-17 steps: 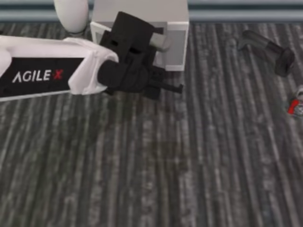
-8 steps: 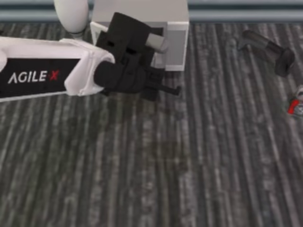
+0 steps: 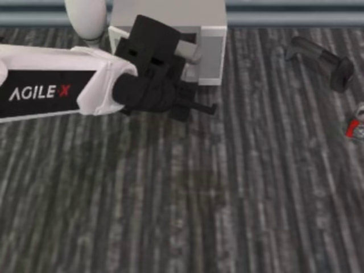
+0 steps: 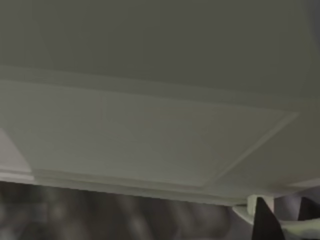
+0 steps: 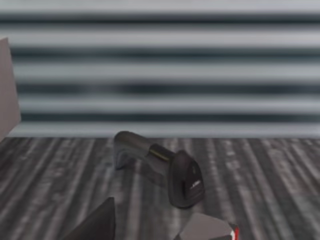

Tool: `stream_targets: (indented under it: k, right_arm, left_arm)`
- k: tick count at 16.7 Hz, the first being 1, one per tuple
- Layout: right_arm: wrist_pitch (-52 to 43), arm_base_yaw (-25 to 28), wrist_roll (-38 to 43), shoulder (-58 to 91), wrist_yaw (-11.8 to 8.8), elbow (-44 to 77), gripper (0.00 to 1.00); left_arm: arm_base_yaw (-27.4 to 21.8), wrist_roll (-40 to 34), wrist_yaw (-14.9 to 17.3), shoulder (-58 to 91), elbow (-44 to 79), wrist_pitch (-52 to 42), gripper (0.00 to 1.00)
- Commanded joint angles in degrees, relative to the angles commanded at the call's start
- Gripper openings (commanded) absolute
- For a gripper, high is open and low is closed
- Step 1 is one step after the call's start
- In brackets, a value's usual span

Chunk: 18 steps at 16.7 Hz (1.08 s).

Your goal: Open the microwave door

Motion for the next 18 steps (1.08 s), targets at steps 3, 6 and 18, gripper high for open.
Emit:
stream_targets:
  k: [3, 6, 18]
  right_arm:
    - [0.0, 0.0, 0.0, 0.0, 0.0, 0.0, 1.0]
    - [0.0, 0.0, 0.0, 0.0, 0.0, 0.0, 1.0]
    - [0.0, 0.0, 0.0, 0.0, 0.0, 0.0, 1.0]
  left_arm:
    - [0.0, 0.0, 0.0, 0.0, 0.0, 0.0, 0.0]
    - [0.0, 0.0, 0.0, 0.0, 0.0, 0.0, 0.0]
    - [1.3, 3.6, 3.1, -1.8, -2.4, 0.8, 0.0]
